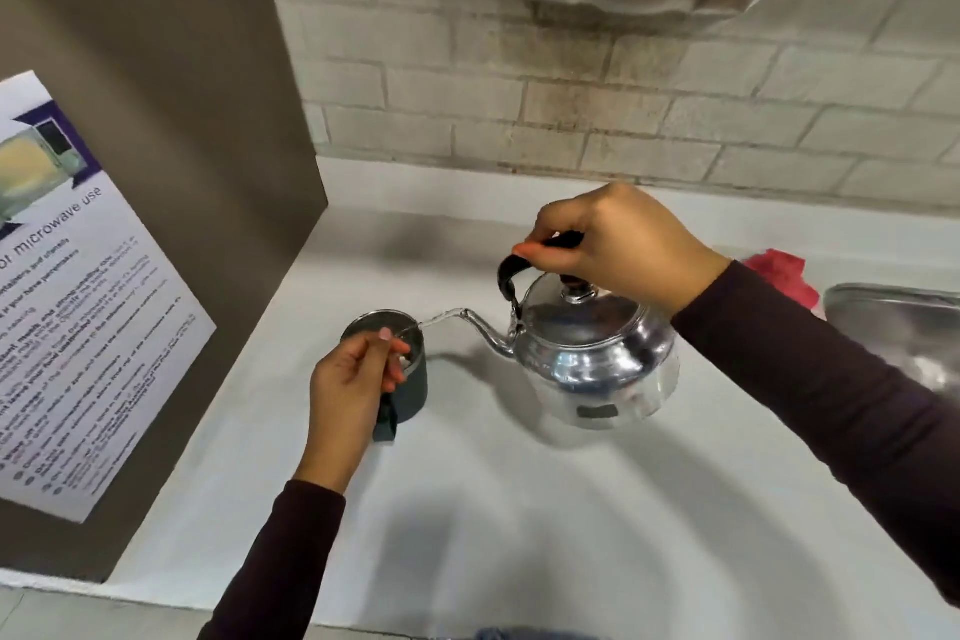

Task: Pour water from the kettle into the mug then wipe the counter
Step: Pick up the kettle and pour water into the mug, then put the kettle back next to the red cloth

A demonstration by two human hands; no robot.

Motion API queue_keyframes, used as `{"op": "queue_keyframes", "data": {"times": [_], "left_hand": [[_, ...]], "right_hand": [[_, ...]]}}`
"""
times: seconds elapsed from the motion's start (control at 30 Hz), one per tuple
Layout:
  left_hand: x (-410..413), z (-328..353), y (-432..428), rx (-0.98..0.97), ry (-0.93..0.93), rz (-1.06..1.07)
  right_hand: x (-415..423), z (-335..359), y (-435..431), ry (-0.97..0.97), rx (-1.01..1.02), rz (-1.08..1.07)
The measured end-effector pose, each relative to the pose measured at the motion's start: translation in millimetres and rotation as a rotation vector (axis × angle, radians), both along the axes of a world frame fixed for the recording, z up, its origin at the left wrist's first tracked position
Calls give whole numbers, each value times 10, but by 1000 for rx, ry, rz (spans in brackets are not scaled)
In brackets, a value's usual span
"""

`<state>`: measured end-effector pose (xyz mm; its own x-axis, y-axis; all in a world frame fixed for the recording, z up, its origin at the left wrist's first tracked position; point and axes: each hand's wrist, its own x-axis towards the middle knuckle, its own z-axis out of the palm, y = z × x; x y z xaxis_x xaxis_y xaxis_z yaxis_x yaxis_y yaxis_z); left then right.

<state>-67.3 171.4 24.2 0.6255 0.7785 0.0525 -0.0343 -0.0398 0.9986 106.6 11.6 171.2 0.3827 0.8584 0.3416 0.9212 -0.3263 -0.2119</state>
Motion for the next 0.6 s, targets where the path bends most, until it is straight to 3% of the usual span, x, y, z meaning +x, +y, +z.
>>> {"op": "queue_keyframes", "data": {"times": [0.27,0.43,0.6], "left_hand": [[498,-97,-459,10,44,-185],[828,-175,-818,34,70,-275],[1140,-214,-1218,47,109,-309]], "right_hand": [[477,-526,-843,395,404,-484],[960,-680,-1322,476,524,-649],[1534,-846,-1575,502,534,-680]]}}
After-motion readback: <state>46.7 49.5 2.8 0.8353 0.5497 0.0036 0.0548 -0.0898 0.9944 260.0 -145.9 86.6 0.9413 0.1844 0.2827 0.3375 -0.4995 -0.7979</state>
